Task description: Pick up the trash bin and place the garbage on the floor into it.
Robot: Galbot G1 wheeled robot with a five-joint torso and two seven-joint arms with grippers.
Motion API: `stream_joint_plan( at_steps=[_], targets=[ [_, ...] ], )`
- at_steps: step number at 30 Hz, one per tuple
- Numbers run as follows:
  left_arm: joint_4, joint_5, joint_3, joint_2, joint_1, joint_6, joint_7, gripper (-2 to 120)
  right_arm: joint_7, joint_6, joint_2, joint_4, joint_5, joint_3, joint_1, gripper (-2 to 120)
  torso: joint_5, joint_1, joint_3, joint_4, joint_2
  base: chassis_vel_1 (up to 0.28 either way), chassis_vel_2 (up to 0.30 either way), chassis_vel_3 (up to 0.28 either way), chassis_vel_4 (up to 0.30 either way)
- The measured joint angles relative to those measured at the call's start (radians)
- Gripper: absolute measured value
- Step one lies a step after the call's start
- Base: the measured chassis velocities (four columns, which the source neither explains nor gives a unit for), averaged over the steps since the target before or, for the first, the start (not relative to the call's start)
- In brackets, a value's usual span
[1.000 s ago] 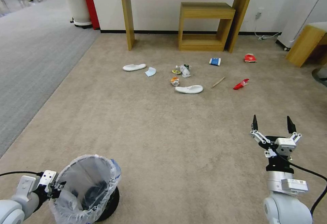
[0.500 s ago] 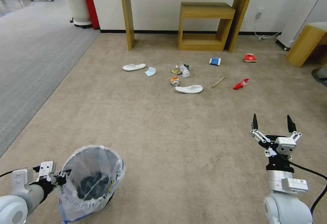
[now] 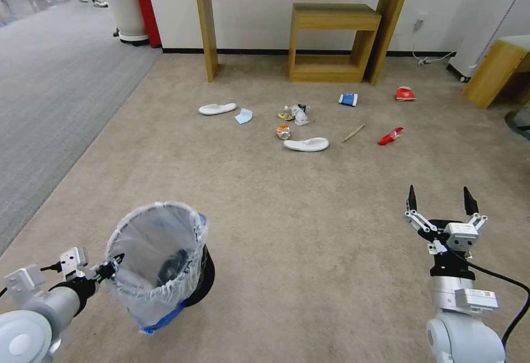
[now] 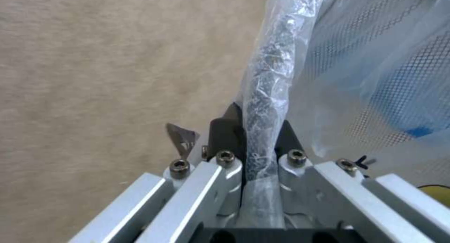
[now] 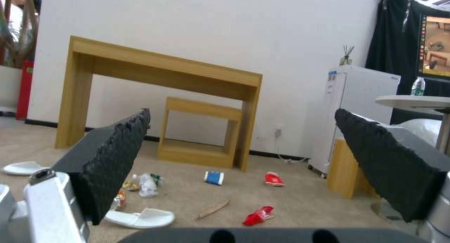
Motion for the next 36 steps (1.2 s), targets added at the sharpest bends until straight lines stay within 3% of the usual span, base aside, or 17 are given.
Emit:
stream_joint_plan(
  at_steps=[8,19,25,29,30,36],
  targets=[
    [-0.085,-0.217,-0.099,-0.091,-0.043,-0.007,-0.088,3,0.0,0.003,0.0,-0.017,0.0,-0.004,0.007,100,0.0,0.0,0.0,0.0,0.0,0.0,0.0,0.0,0.0],
    [-0.114,-0.256,-0.182,-0.096,-0.043,-0.003,-0.226,3,0.001,0.019,0.007,-0.031,0.012,-0.014,0.013,100,-0.0002,0.0,0.0,0.0,0.0,0.0,0.0,0.0,0.0],
    [-0.108,-0.188,-0.199,-0.07,-0.034,-0.003,-0.228,3,-0.002,0.018,0.009,-0.036,0.055,-0.032,0.014,100,-0.0003,0.0,0.0,0.0002,0.0,0.0,0.0,0.0,0.0],
    [-0.106,-0.018,-0.163,-0.044,-0.031,-0.002,-0.226,3,-0.003,0.015,0.015,-0.041,0.058,-0.036,0.018,100,-0.0002,0.0,0.0,0.0,0.0,0.0,0.0,0.0,0.0],
    [-0.106,-0.018,-0.163,-0.044,-0.031,-0.002,-0.226,3,-0.003,0.015,0.015,-0.041,0.058,-0.036,0.018,100,-0.0002,0.0,0.0,0.0,0.0,0.0,0.0,0.0,0.0],
    [-0.106,0.044,-0.109,-0.046,-0.031,-0.001,-0.292,3,-0.004,0.015,0.017,-0.042,0.055,-0.036,0.018,100,0.0,0.0,0.0,0.0,0.0,0.0,0.0,0.0,0.0]
  ],
)
